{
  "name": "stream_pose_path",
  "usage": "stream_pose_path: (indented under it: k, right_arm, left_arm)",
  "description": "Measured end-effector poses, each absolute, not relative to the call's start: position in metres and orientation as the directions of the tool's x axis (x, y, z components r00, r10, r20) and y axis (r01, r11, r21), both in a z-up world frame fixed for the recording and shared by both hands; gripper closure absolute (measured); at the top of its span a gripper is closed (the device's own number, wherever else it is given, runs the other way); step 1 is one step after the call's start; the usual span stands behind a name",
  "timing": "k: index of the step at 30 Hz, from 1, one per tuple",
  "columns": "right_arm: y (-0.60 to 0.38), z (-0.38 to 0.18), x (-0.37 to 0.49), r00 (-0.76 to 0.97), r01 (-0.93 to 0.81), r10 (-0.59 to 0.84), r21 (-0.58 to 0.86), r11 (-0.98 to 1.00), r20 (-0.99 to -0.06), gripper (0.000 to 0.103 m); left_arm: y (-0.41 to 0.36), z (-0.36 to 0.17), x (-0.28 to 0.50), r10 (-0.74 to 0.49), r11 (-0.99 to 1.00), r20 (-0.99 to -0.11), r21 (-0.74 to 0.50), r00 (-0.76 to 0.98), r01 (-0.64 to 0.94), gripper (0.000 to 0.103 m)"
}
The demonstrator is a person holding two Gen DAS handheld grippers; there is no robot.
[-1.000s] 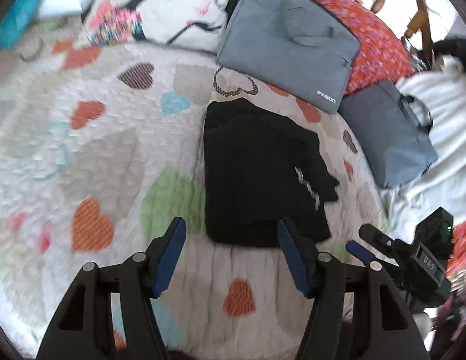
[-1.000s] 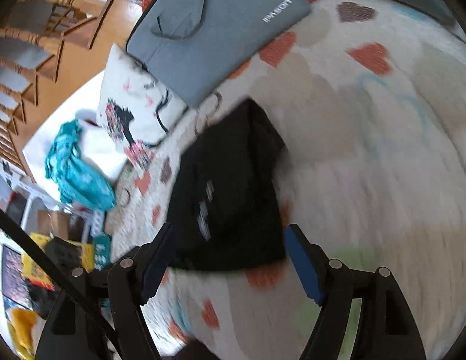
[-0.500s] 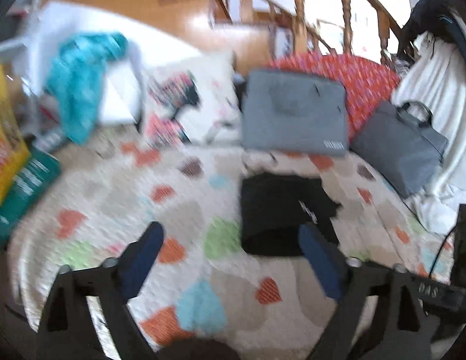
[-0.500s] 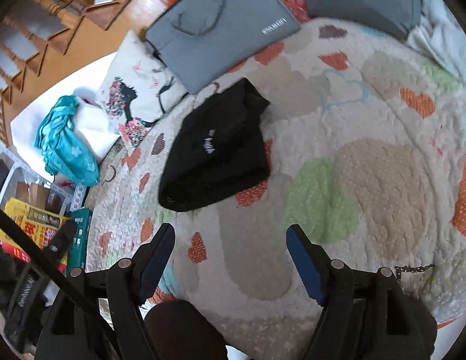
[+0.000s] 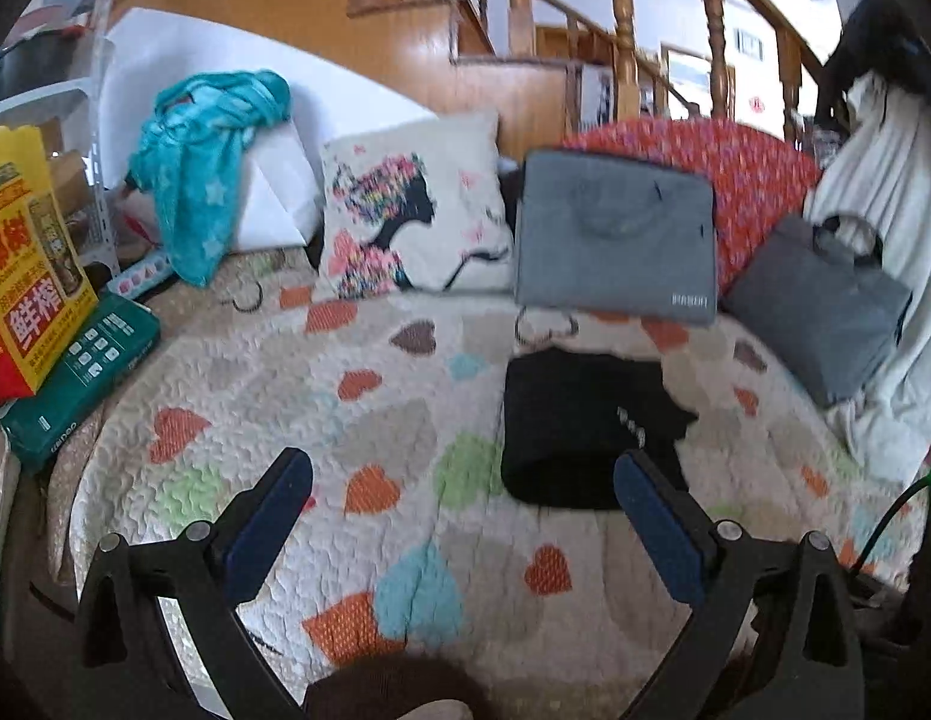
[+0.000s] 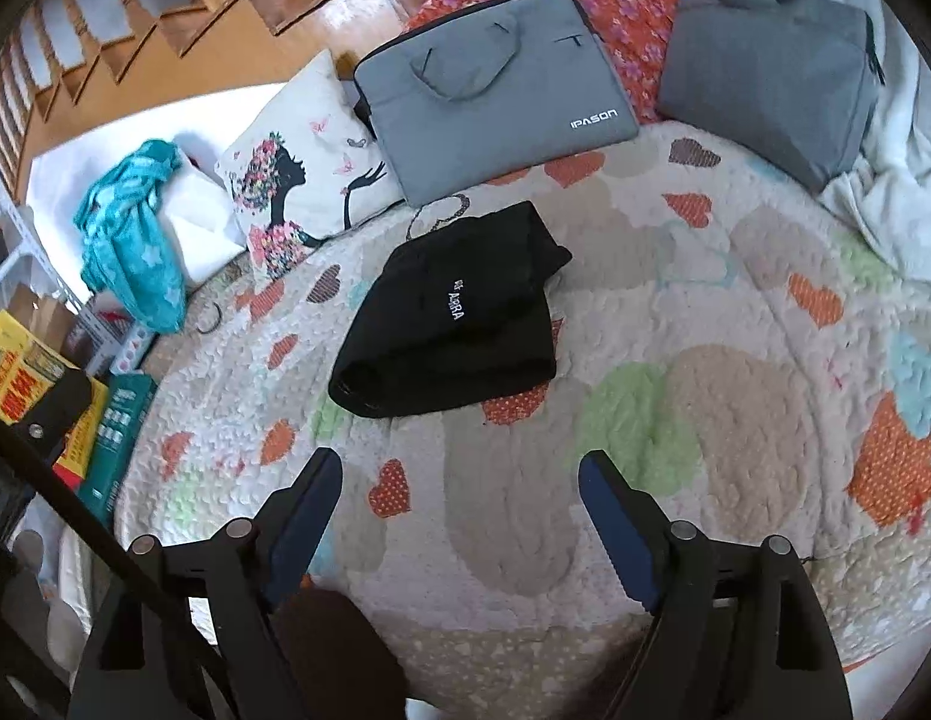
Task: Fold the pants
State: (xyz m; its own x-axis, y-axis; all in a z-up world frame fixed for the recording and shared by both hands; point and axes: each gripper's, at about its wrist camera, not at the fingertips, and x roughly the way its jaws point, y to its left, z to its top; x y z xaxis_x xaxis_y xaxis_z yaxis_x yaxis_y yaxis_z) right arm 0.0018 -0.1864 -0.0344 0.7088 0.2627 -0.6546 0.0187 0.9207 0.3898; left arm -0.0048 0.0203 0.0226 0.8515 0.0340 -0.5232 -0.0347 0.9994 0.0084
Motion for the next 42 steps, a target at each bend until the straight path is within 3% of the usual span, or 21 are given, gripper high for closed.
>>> stream_pose_path:
  k: [17, 42]
  right_arm:
    - [-0.17, -0.046, 0.008, 0.683, 0.011, 0.203, 0.288, 0.958, -0.702, 0.015]
    - [-0.174, -0.059, 0.014, 0.651, 0.029, 0.202, 0.289, 0.957, -0.732, 0.012]
  left_arm:
    - [0.018, -0.009, 0.013, -0.024, 1.0, -0.648, -0.031, 0.761, 0.005, 0.002]
    - [0.016, -0.028, 0.021, -0.071, 0.997, -0.716, -0.065, 0.695, 0.035, 0.002]
